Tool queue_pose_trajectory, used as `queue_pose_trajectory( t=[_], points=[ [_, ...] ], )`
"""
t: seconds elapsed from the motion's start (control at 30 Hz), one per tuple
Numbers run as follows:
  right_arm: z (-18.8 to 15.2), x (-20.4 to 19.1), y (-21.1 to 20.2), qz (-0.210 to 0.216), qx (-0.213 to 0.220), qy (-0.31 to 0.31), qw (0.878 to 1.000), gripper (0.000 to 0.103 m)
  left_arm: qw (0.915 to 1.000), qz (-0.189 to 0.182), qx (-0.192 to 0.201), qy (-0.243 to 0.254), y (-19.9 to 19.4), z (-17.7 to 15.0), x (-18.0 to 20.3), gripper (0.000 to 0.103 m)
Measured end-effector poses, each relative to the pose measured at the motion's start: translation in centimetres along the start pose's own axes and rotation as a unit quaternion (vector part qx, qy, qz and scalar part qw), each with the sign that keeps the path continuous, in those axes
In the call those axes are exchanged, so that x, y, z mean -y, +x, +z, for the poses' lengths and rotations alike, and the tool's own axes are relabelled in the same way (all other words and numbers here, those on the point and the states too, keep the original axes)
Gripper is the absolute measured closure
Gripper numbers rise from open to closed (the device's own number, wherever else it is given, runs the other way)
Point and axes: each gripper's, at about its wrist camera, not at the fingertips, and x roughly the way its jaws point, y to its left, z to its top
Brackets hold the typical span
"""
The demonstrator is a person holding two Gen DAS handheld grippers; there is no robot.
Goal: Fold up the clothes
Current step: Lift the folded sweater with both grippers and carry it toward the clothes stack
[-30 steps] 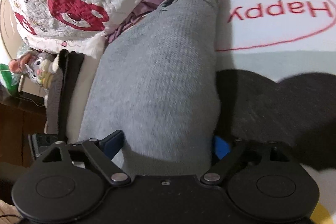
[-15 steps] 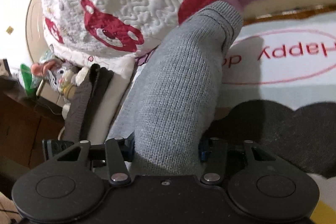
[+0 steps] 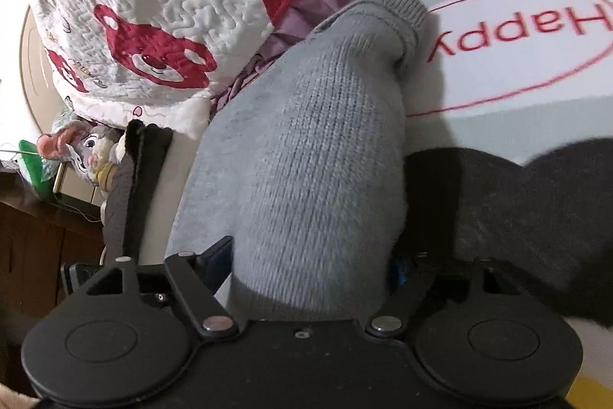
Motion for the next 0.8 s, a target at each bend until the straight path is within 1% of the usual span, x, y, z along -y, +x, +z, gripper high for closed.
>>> queue_pose_trajectory(
  t=[0.03,0.1,0.13,0.2,0.3,0.4,0.53,0.67,0.77,0.8],
  points=[
    [0.0,-0.3,0.1,0.006,0.003,-0.002,1.0,0.039,1.0,0.001,0.004,0.004,-0.2,-0.1,0.2,0.06],
    [-0.1,-1.0,-0.6,0.039,0.014,0.002,0.999,0.044,0.9999,-0.004,0.014,-0.002,-1.0,-0.3,0.7,0.064],
    [-0.1,-1.5,-1.1,0.051,0.018,0.008,0.999,0.046,0.9998,-0.005,0.02,0.001,-1.5,-0.4,1.1,0.066],
    [-0.2,-3.2,-2.2,0.07,0.02,-0.001,0.997,0.046,0.9985,0.007,0.036,0.04,-3.2,-0.5,3.1,0.067],
    [-0.4,-6.5,-3.6,0.102,0.016,-0.025,0.994,0.046,0.9934,0.018,0.07,0.089,-6.1,-1.1,6.4,0.068],
    [-0.5,-10.0,-5.3,0.128,0.02,-0.059,0.99,0.046,0.9893,0.015,0.095,0.11,-9.0,-2.0,8.7,0.068],
    [-1.2,-13.6,-7.2,0.15,0.027,-0.09,0.984,0.046,0.9877,0.01,0.117,0.103,-11.7,-3.2,10.1,0.068],
    [-2.5,-16.0,-8.4,0.165,0.025,-0.096,0.981,0.046,0.9843,0.013,0.144,0.102,-15.0,-5.1,11.3,0.068],
    [-3.3,-17.5,-8.7,0.177,0.016,-0.088,0.98,0.046,0.9845,0.018,0.157,0.076,-17.5,-6.6,11.4,0.068],
    [-3.7,-18.1,-8.7,0.179,0.011,-0.09,0.98,0.046,0.9843,0.024,0.161,0.069,-18.4,-7.1,11.5,0.068]
  ],
)
